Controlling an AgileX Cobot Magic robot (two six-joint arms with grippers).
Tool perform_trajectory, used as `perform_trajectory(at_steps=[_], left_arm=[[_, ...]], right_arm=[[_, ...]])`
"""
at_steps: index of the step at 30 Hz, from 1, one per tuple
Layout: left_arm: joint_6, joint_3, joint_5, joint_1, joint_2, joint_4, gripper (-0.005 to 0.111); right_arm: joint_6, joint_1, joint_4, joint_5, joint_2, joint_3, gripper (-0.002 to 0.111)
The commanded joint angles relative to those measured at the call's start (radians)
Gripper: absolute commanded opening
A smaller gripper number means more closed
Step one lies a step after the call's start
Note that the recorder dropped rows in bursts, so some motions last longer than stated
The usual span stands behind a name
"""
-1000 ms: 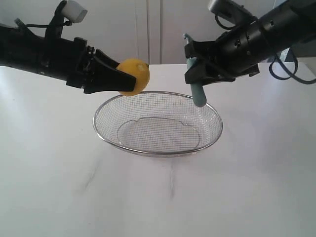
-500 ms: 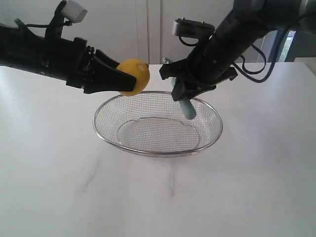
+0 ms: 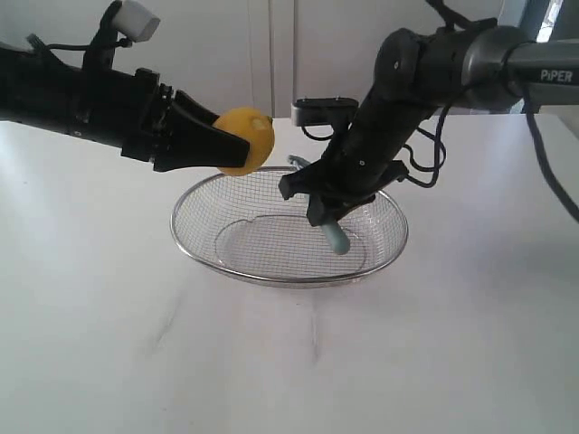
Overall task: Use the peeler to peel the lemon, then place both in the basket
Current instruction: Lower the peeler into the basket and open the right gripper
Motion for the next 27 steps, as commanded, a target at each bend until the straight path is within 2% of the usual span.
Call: perform_trajectory(at_steps=[1,7,22,25,27], left_arm=[[0.003,-0.005,0.029,0.003,-0.006,-0.030,0.000],[0.003,-0.005,0.029,0.003,-0.006,-0.030,0.000],[0.003,-0.005,0.029,0.003,-0.006,-0.030,0.000],[0.003,-0.005,0.029,0.003,-0.006,-0.030,0.000],[0.003,-0.005,0.029,0.003,-0.006,-0.030,0.000]], right_arm=[[-0.001,0.000,-0.020,-0.025,0.021,-0.008,0.000],[-0.001,-0.002,-0.087,-0.029,0.067,-0.008,0.000],[0.030,-0.002,-0.085,-0.005,0.071,-0.008,0.000],[0.032,-0.002,-0.085,0.004,0.071,-0.008,0.006],[0.032,-0.002,-0.085,0.004,0.071,-0.008,0.018]])
